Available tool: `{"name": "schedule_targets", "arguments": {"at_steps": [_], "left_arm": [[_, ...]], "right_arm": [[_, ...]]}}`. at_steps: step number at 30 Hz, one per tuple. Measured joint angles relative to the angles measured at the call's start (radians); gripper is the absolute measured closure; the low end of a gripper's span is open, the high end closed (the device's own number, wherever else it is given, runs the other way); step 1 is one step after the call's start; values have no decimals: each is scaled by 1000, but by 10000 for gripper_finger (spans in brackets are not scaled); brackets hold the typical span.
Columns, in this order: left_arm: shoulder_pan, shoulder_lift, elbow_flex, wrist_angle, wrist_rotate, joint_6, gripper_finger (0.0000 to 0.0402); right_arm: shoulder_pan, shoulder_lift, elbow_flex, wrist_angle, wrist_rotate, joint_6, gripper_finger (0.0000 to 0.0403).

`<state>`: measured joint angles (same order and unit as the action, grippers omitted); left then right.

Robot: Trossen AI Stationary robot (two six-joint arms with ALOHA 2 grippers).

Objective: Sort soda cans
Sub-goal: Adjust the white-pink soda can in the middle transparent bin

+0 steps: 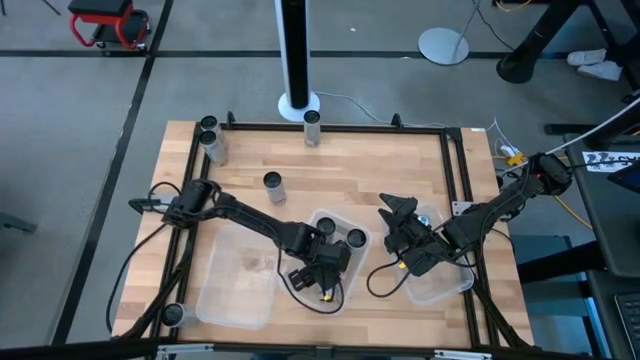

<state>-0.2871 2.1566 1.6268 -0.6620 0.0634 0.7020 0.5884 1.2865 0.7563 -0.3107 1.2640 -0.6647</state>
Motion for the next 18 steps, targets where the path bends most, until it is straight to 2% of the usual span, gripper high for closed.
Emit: {"name": "schedule_targets", "arguments": {"at_steps": [10, 18], "left_arm": [[-2, 8, -2, 76, -16, -58, 102], [-15, 43, 0, 89, -11, 180, 97]], "right_arm": [[0, 0, 0, 5, 0, 0, 31], [0, 0, 0, 6, -13, -1, 31]]}}
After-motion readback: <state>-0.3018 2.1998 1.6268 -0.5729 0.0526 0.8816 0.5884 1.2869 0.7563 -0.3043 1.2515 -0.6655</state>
